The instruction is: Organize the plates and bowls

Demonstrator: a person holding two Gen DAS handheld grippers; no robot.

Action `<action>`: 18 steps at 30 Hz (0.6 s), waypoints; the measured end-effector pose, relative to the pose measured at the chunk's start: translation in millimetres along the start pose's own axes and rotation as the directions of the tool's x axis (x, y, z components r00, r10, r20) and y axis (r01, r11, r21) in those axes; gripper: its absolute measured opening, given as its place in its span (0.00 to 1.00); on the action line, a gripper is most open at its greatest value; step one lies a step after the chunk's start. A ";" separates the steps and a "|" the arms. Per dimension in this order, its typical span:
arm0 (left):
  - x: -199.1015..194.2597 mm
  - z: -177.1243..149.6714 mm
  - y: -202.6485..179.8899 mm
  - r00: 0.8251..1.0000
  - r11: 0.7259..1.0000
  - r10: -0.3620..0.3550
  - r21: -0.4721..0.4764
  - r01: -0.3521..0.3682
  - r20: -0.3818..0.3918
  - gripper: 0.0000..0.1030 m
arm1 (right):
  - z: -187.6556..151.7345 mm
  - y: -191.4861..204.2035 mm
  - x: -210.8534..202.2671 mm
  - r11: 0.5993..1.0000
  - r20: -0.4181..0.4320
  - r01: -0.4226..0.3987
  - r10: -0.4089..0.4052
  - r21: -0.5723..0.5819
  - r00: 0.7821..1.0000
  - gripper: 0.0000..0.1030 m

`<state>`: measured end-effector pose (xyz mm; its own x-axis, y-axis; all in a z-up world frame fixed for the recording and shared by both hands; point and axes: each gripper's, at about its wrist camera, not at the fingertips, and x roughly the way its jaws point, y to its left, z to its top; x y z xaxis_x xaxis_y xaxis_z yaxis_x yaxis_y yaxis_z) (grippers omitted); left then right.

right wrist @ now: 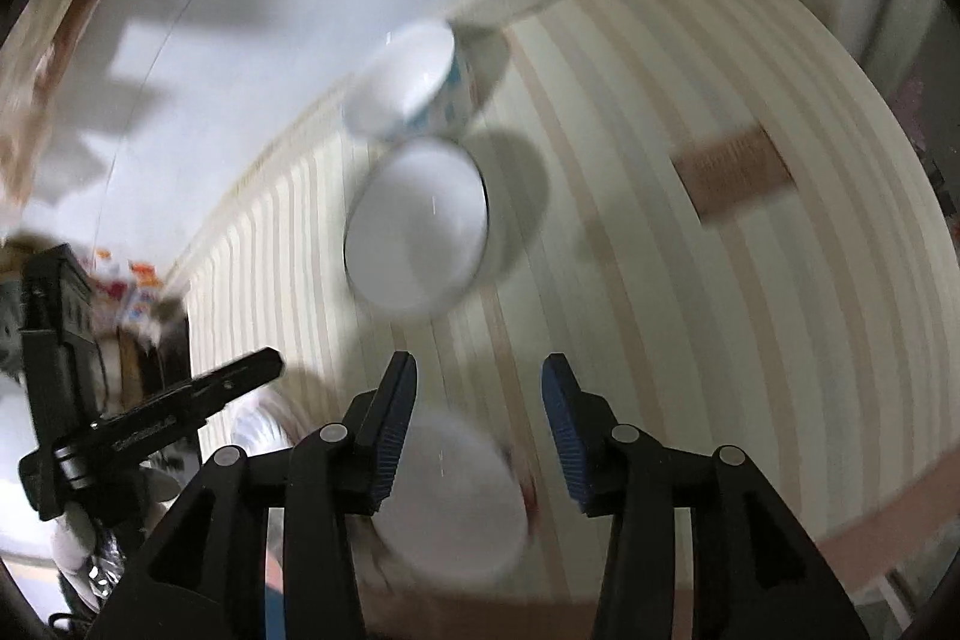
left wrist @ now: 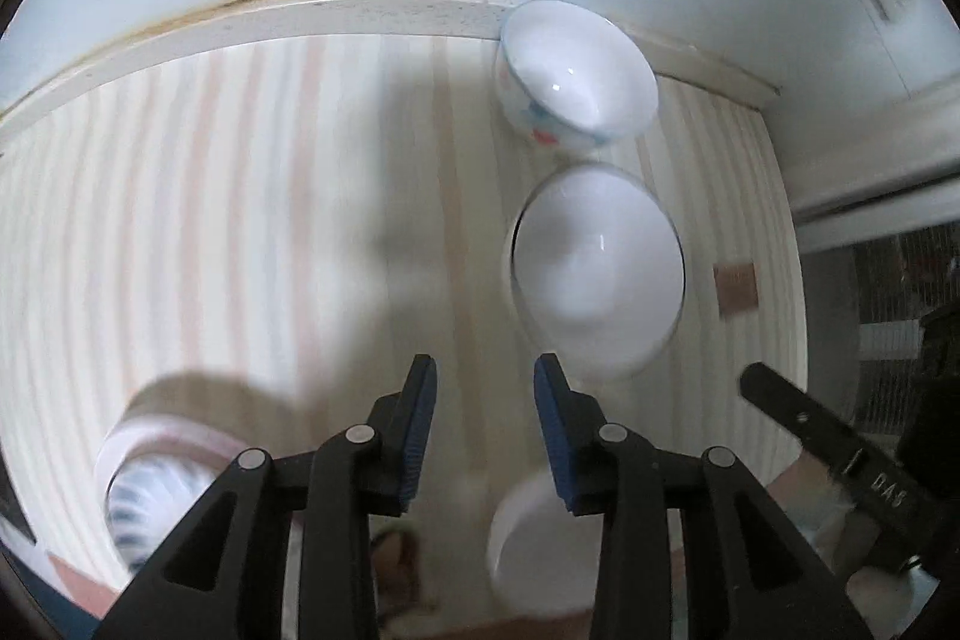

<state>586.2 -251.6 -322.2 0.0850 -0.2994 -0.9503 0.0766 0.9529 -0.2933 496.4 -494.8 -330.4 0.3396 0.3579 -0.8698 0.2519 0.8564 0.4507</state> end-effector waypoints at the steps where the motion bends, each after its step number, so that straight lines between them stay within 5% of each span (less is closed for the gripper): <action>1: 7.3 7.2 -1.0 1.000 1.000 -0.009 -0.001 0.009 -0.010 0.31 | 12.8 1.2 9.7 1.000 0.002 -0.005 0.005 0.009 1.000 0.45; 7: 52.2 39.5 -13.2 0.996 0.999 -0.021 0.049 0.025 -0.092 0.30 | 55.2 3.7 60.1 0.999 -0.055 -0.003 0.006 0.043 0.998 0.45; 12: 72.5 48.8 -18.5 0.993 0.997 -0.011 0.078 0.020 -0.119 0.27 | 64.8 -1.9 88.9 0.998 -0.103 0.042 -0.038 0.043 0.994 0.13; 18: 72.0 42.8 -27.6 0.994 0.995 -0.005 0.100 0.016 -0.112 0.27 | 66.1 -9.8 92.8 0.997 -0.101 0.064 -0.059 0.039 0.993 0.10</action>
<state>632.8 -301.5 -378.1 -0.0272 -0.2971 -0.9545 0.1765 0.9384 -0.2971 585.4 -494.6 -402.3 0.2309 0.3421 -0.9109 0.3080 0.8623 0.4019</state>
